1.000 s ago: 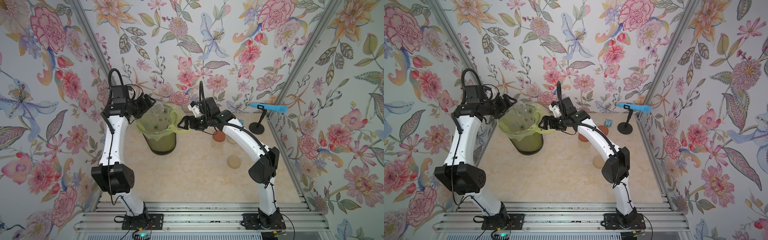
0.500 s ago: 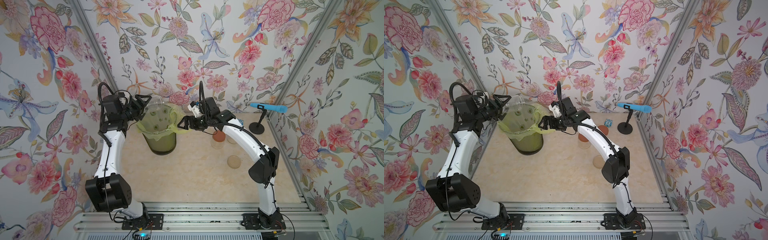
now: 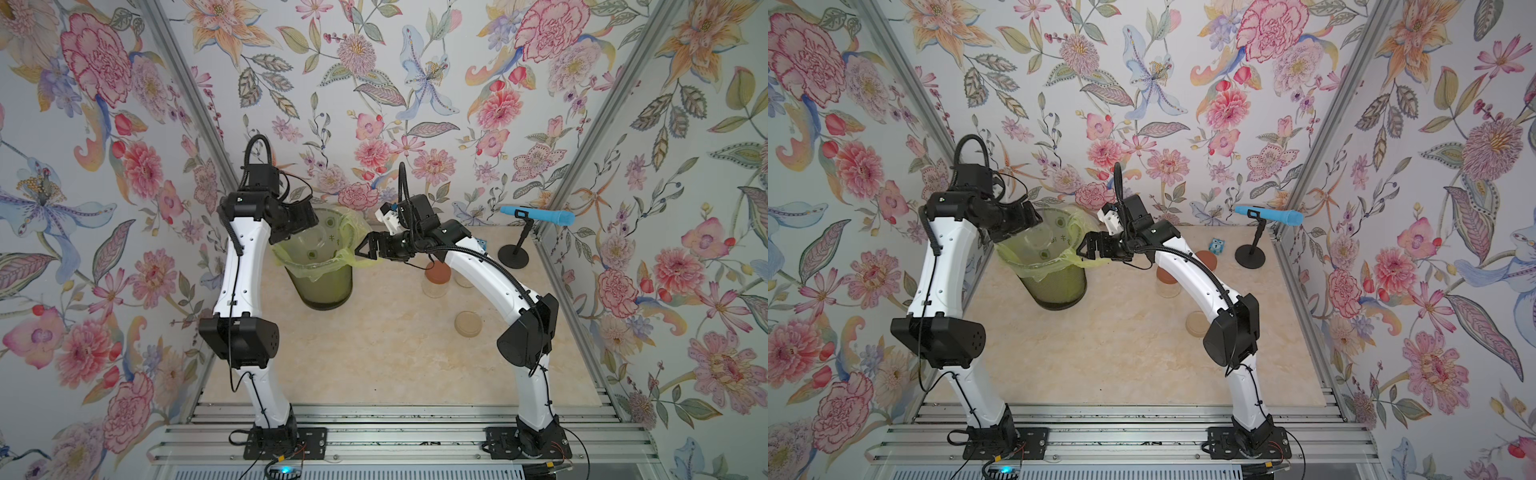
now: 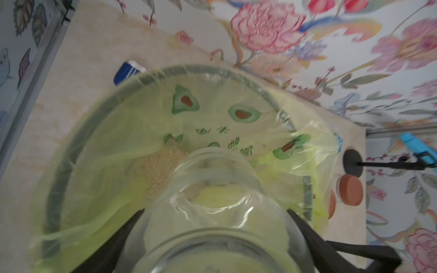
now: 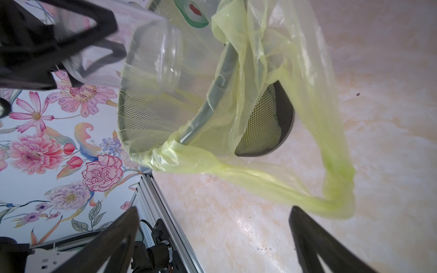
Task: Empty moldy rice from jars
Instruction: Pour the moldy rice from the jar into the trash bin.
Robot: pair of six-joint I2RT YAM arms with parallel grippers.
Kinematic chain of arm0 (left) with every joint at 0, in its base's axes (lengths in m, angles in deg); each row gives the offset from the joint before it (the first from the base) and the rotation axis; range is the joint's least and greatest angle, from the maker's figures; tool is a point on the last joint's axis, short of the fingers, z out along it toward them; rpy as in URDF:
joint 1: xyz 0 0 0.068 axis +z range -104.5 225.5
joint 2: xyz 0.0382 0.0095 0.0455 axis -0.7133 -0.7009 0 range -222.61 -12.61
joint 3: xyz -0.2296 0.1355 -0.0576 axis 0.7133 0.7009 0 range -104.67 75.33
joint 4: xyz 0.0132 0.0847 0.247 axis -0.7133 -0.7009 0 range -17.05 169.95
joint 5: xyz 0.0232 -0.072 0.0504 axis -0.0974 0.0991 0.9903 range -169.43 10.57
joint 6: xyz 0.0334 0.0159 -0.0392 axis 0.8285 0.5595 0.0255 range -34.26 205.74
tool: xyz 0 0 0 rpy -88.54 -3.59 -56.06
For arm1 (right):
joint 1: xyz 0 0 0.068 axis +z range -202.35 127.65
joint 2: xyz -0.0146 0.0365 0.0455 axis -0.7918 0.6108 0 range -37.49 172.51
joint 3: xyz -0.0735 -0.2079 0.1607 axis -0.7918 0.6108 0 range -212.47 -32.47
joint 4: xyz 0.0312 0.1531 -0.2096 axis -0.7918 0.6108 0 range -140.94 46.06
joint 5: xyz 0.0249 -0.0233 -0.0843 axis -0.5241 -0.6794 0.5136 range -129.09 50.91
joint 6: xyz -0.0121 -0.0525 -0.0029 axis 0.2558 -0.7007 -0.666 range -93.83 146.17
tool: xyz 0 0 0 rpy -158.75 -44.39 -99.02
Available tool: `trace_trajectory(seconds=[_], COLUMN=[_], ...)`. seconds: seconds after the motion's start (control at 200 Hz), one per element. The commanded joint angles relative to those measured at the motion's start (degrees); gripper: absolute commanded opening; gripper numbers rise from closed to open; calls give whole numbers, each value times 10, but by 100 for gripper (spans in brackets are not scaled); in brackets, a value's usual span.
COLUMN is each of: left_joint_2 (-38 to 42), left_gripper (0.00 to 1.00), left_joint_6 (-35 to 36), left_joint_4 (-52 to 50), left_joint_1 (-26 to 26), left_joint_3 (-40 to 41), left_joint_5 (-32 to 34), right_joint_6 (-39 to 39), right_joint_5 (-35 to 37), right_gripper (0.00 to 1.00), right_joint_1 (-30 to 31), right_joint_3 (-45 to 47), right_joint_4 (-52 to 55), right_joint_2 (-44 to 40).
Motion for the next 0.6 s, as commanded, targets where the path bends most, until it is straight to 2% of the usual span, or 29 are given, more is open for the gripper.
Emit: trace_trajectory(seconds=[0.0,0.085,0.175,0.31,0.475,0.595], left_joint_2=[6,-4,-22,-26,-20,18], left_gripper=[0,0,0,0,0,0], left_joint_6=[47,35,31,28,19,3], left_joint_4=[-54,-58,-60,-58,-42,23], left_joint_1=[-31,-36,-29,-29,-20,5], left_joint_3=[29,-28,-89,-95,-141,-105], left_joint_5=[88,130,115,107,94,49], right_joint_6=[6,6,8,8,12,25], right_joint_5=[-6,-7,-8,-8,-9,-16], right_gripper=[100,100,100,100,100,100], right_joint_1=[-6,-7,-6,-7,-6,-7], right_joint_3=[-18,-20,-19,-19,-21,-38], right_joint_4=[4,3,3,4,4,4], right_joint_2=[13,13,14,13,11,15])
